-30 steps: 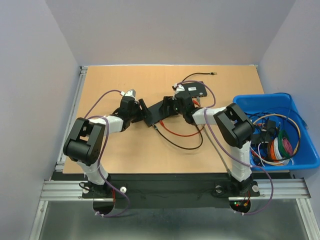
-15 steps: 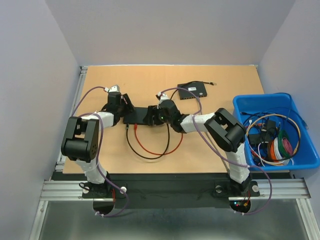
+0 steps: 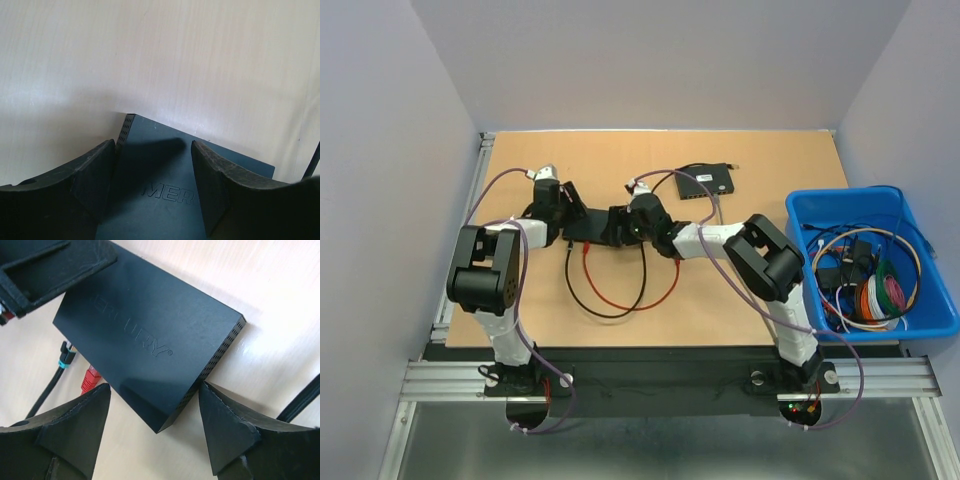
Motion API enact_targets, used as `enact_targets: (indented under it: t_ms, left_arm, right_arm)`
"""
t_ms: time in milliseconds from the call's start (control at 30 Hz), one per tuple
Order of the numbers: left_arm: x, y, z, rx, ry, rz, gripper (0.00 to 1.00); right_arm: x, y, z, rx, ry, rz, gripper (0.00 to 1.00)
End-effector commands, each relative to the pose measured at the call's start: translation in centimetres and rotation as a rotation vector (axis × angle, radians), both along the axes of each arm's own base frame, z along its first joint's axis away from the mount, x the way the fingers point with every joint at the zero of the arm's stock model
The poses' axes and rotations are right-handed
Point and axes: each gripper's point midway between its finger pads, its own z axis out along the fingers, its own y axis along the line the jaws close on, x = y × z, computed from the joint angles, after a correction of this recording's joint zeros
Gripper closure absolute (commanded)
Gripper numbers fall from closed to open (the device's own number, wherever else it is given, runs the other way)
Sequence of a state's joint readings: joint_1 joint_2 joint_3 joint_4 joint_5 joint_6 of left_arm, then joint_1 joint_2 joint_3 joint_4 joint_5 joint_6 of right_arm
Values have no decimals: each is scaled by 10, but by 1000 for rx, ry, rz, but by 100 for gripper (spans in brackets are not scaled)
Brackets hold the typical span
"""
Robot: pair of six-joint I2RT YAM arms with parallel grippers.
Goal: Insert the plug into the switch port
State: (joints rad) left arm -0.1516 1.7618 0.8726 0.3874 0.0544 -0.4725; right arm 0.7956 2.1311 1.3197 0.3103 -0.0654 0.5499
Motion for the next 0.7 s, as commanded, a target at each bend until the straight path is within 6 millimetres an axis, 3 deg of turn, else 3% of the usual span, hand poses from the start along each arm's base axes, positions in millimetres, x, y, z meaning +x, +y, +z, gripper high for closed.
enact_targets:
  t_ms: [0,200,233,300,333,433,467,567,633,667]
  left_arm:
    - [3,-48,15,-155,-6,-127,28]
    - [23,-53,19,-178,-19,-116,29]
    - [27,-53,17,-180,-16,-113,28]
    - [44,-53,27,-186,-42,-112,28]
    - [49,-50,19,-178,-21,-110,28]
    - [74,-39,22,-188,-27,-96,28]
    - [87,-37,33,-191,-52,-94,28]
    - [102,-22,28,-191,-41,-76,28]
    - [123,-15,40,-190,-68,-82,28]
    - [121,-10,30,-189,-43,-72,28]
  right_arm:
    - [14,11,-5,34,19,24,24]
    - [54,1,-9,30,26,-5,23]
    - [65,5,3,45,-1,-3,23]
    - [77,2,-9,28,17,-11,23]
    - [89,10,9,61,-14,1,22]
    - [102,15,-3,74,20,14,22]
    - [111,24,14,106,-6,23,22]
    - [116,36,11,134,13,49,21]
    - [123,49,24,183,7,70,21]
    - [122,49,15,181,26,64,21]
